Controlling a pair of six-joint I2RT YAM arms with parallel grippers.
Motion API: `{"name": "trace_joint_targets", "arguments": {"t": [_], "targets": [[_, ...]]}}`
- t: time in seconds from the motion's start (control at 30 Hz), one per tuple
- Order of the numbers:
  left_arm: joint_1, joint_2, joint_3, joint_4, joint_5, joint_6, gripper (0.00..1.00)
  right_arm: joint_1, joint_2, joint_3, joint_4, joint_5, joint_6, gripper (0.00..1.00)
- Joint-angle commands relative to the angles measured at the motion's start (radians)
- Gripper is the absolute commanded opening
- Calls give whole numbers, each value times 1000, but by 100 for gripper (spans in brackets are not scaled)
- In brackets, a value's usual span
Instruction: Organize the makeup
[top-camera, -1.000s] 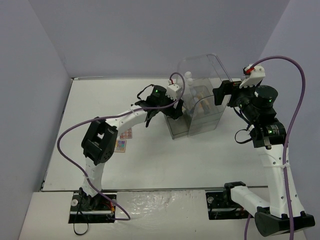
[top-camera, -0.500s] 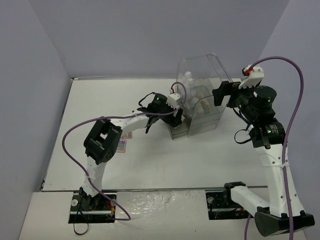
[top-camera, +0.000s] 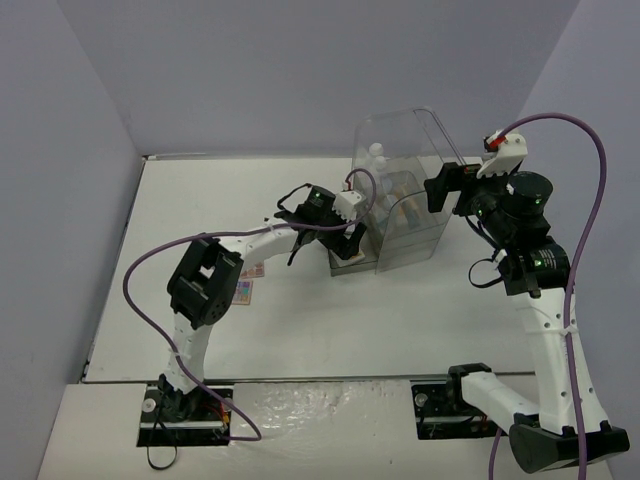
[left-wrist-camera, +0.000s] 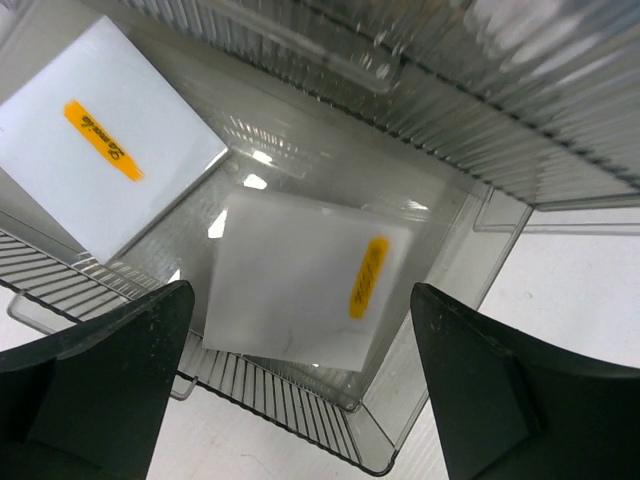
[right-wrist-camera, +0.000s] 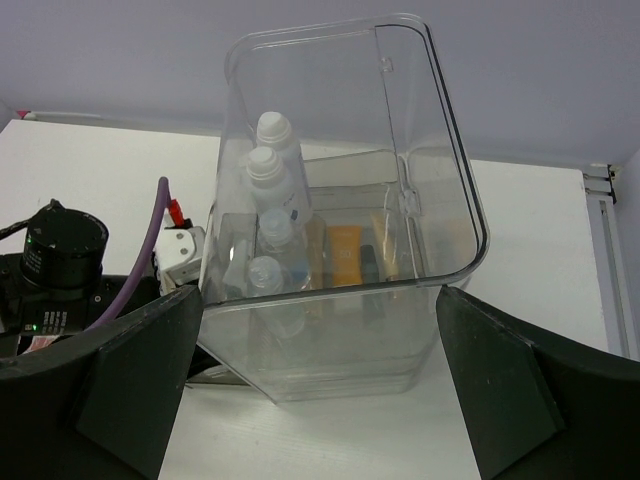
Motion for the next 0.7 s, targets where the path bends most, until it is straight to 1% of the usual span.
{"name": "trace_joint_targets", "arguments": {"t": [0.0, 0.03, 0.17, 0.23, 0.37, 0.43, 0.47, 0.5, 0.6, 0.67], "targets": [[-7, -113, 94, 10, -1, 14, 93, 10, -13, 4, 72, -22, 9, 100], [-8, -122, 98, 9, -5, 11, 96, 10, -13, 4, 71, -22, 9, 100], [-8, -159, 102, -6, -26, -13, 97, 10, -13, 5, 71, -23, 9, 100], [-8, -190, 95, -34, -60, -22, 97, 10, -12, 5, 72, -23, 9, 100], [8, -258, 61, -169, -204, -52, 97, 10, -17, 13, 72, -22, 10, 100], [19, -295, 38, -232, -320, -80, 97, 9, -21, 17, 71, -23, 11, 100], [29, -318, 22, -270, -374, -109, 97, 10, -22, 19, 71, -25, 12, 100], [37, -334, 10, -302, -382, -135, 97, 10, -23, 18, 72, -26, 13, 100], [75, -386, -37, -404, -531, -246, 97, 10, -27, 15, 72, -31, 16, 100], [114, -407, -82, -454, -564, -329, 97, 10, -32, 9, 72, -35, 20, 100]]}}
